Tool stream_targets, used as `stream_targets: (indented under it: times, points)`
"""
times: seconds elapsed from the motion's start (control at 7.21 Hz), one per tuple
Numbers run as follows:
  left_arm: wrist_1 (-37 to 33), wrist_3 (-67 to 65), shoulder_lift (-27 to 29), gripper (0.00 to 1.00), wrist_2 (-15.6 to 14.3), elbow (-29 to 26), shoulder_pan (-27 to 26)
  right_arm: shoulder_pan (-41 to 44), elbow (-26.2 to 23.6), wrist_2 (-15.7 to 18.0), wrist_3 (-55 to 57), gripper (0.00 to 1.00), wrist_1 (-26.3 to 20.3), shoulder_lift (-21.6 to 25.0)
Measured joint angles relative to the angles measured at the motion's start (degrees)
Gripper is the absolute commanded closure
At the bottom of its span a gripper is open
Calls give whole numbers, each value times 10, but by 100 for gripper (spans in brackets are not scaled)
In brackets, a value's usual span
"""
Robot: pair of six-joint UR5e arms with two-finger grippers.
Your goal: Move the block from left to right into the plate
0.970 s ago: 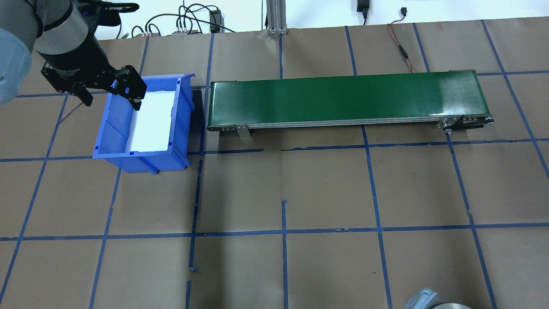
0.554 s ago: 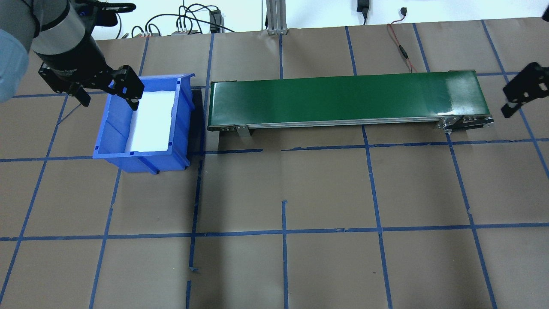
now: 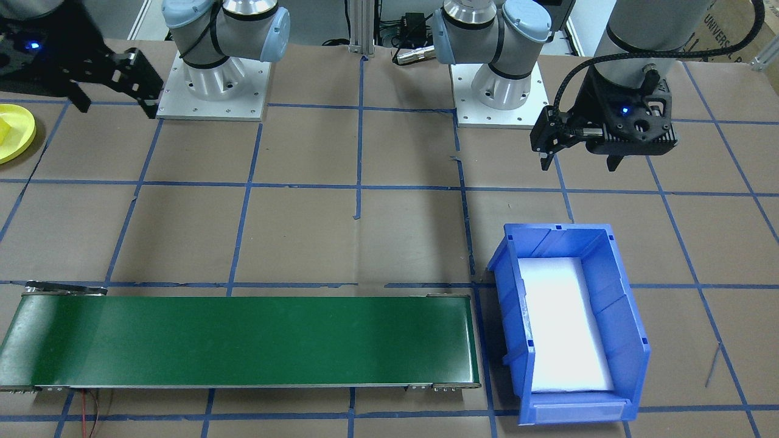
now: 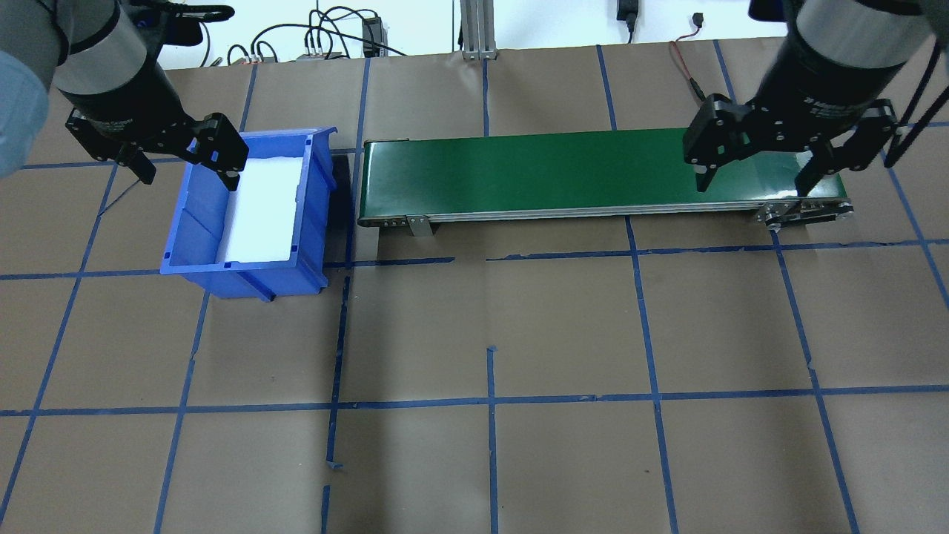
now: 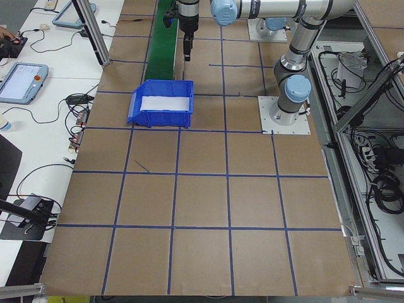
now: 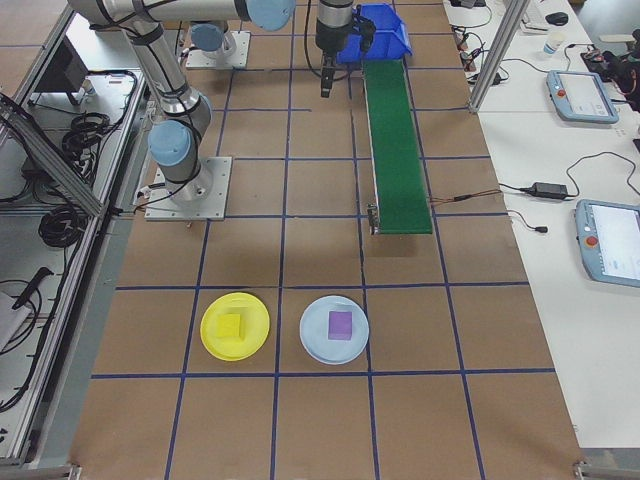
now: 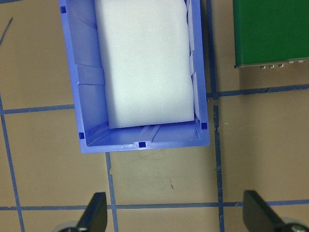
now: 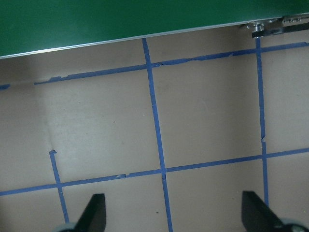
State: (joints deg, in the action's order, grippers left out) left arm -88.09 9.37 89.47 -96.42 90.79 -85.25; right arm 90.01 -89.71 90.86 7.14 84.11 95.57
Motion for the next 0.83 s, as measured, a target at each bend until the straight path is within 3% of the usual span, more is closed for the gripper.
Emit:
stream_targets:
  times: [0.42,0.83]
  points:
    - [-1,1,0,0,0,0,0,33,-15,1,17,0,76,-5]
    - [-1,2,0,0,0,0,1,35,-22,-3,14,0,84,-9]
